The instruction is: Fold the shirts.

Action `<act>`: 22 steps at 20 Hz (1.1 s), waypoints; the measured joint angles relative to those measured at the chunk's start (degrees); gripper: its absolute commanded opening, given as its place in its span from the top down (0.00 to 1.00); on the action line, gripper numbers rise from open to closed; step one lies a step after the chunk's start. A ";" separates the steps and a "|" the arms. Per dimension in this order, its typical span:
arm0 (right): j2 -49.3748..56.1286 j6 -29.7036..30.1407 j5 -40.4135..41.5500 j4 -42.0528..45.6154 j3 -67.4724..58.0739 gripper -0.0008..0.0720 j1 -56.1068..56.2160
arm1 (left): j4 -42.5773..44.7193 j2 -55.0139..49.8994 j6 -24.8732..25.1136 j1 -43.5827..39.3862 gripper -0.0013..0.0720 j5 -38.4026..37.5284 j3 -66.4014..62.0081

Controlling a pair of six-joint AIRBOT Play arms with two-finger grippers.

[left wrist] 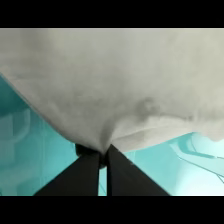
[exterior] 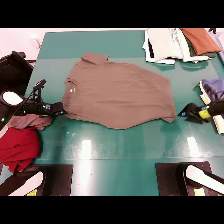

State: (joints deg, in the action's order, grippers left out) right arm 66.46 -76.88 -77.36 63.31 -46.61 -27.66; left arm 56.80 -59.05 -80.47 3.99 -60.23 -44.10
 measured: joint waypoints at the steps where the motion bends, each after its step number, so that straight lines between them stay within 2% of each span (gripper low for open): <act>1: 0.98 0.61 1.25 -1.27 2.12 0.31 -0.11 | 0.00 0.02 0.00 0.00 0.95 -0.13 -0.20; 3: 3.17 1.79 4.04 -4.13 4.79 0.34 1.09 | -0.02 0.07 -0.02 0.00 0.95 -0.39 -0.46; 5: 4.98 2.67 6.38 -6.84 5.81 0.49 3.21 | -0.02 0.07 -0.02 0.00 0.95 -0.55 -0.59; 6: 5.62 2.97 7.54 -7.69 5.84 0.53 4.33 | 0.00 0.07 -0.02 0.00 0.95 -0.70 -0.63; 8: 6.32 3.48 9.73 -8.04 5.35 0.89 6.34 | -0.02 0.07 -0.02 0.00 0.95 -0.83 -0.70; 9: 6.34 3.78 10.64 -8.02 4.85 0.95 7.08 | -0.07 0.09 -0.04 0.00 0.95 -0.87 -0.72; 12: 4.28 5.01 9.81 -8.61 2.08 0.96 8.46 | -0.09 0.44 -0.22 0.00 0.95 -2.25 -2.67; 15: -0.85 5.53 6.93 -8.94 -4.81 0.96 8.96 | 0.00 3.34 -0.42 0.02 0.95 -3.89 -10.36; 22: -14.60 4.94 4.70 -8.39 -36.04 0.96 9.11 | 1.64 11.47 -1.57 0.07 0.95 -5.55 -47.67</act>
State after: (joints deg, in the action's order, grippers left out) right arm 51.86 -71.94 -72.66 54.92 -82.65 -18.55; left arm 58.43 -47.57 -82.04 4.05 -65.78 -91.77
